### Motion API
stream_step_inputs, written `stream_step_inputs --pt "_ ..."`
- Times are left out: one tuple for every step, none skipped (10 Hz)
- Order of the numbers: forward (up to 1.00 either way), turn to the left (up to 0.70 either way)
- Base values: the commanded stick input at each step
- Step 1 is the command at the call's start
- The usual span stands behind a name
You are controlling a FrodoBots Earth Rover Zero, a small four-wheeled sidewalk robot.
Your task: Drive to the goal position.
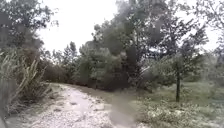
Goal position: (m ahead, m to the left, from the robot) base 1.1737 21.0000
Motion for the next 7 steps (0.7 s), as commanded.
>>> stream_step_inputs --pt "0.85 0.00" --pt "0.85 0.00" --pt "0.85 0.00" --pt "0.85 0.00" --pt "0.85 0.00" --pt "0.85 0.00" --pt "0.85 0.00"
